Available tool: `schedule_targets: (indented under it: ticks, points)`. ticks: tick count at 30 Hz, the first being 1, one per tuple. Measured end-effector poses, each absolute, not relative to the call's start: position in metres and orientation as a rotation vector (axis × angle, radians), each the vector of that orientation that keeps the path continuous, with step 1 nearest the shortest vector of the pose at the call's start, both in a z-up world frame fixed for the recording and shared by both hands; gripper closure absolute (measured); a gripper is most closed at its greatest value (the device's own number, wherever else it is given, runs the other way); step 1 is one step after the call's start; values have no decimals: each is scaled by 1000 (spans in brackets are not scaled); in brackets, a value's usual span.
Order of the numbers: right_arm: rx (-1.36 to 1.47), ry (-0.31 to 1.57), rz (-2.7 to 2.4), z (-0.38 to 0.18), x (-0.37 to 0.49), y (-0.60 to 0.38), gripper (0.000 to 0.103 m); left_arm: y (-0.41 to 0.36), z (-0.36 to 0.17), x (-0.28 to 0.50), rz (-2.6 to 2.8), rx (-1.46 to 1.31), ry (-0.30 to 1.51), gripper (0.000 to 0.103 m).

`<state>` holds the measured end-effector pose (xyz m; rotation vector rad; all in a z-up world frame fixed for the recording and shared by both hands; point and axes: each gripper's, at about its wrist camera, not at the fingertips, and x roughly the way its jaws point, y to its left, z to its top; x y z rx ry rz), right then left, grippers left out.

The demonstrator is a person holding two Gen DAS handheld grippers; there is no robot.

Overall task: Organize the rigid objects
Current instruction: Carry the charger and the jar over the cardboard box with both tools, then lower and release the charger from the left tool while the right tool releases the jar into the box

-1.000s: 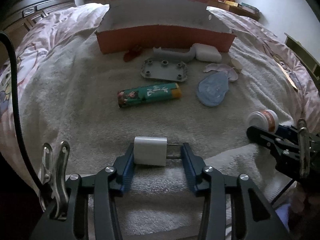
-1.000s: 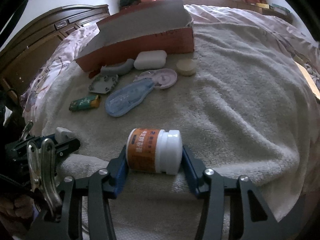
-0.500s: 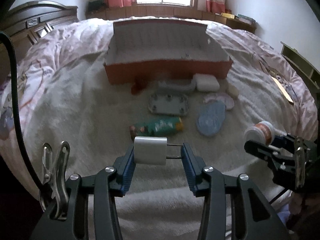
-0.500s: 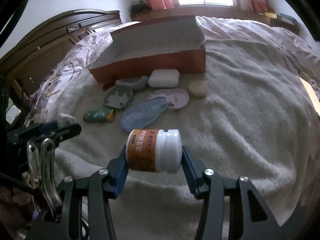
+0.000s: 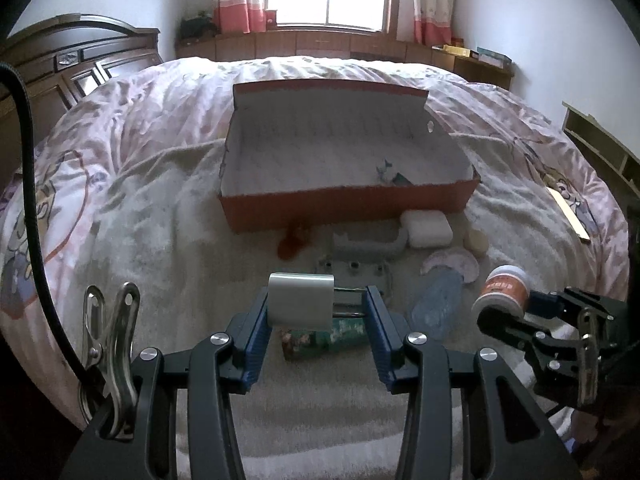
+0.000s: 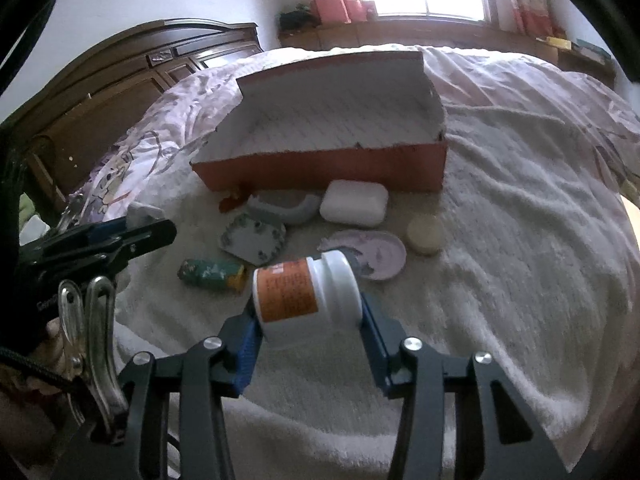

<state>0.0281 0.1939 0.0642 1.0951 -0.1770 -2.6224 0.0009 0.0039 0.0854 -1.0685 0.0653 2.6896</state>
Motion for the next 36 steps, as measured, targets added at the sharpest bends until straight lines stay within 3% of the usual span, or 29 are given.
schedule_targets:
  ticks: [21, 36]
  points:
    - [952, -207, -2716, 109, -52, 212, 55, 10, 109, -88, 2706, -1031, 68, 58]
    - [919, -181, -2762, 100, -124, 221, 55, 31, 91, -156, 2735, -1096, 42, 58]
